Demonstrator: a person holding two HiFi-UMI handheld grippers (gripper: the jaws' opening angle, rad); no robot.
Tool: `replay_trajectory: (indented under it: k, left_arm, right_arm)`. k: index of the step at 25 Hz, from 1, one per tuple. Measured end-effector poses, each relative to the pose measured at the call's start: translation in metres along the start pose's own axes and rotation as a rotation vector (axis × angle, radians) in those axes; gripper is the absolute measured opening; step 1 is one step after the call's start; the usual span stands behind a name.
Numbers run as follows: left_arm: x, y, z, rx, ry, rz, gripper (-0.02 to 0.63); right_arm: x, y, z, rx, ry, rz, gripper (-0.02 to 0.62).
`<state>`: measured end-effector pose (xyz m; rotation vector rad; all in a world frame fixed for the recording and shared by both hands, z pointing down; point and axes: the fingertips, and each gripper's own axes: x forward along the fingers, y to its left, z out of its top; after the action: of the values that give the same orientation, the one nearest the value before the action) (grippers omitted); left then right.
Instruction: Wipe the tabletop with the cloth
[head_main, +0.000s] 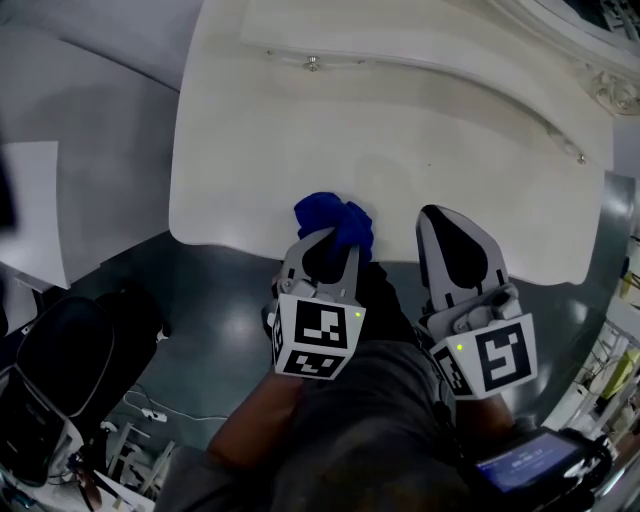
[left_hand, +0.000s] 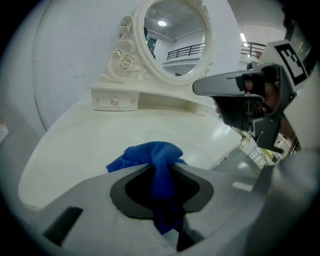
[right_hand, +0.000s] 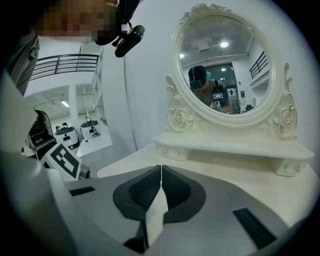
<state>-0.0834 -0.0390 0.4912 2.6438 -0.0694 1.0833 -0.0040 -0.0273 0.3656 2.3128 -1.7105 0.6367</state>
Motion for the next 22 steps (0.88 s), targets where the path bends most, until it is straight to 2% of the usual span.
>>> replay_trajectory:
  k: [10,22]
  left_arm:
    - [-0.021,0.04,-0.005,-0.018,0.014,0.024,0.092]
    - [-0.067,0.12,-0.017,-0.03,0.0,0.065,0.092]
  right_arm:
    - [0.019,0.026,0.01,0.0,-0.001,0.019,0.015]
    - [0.057,0.09,0.022,-0.011,-0.009,0.045,0.015]
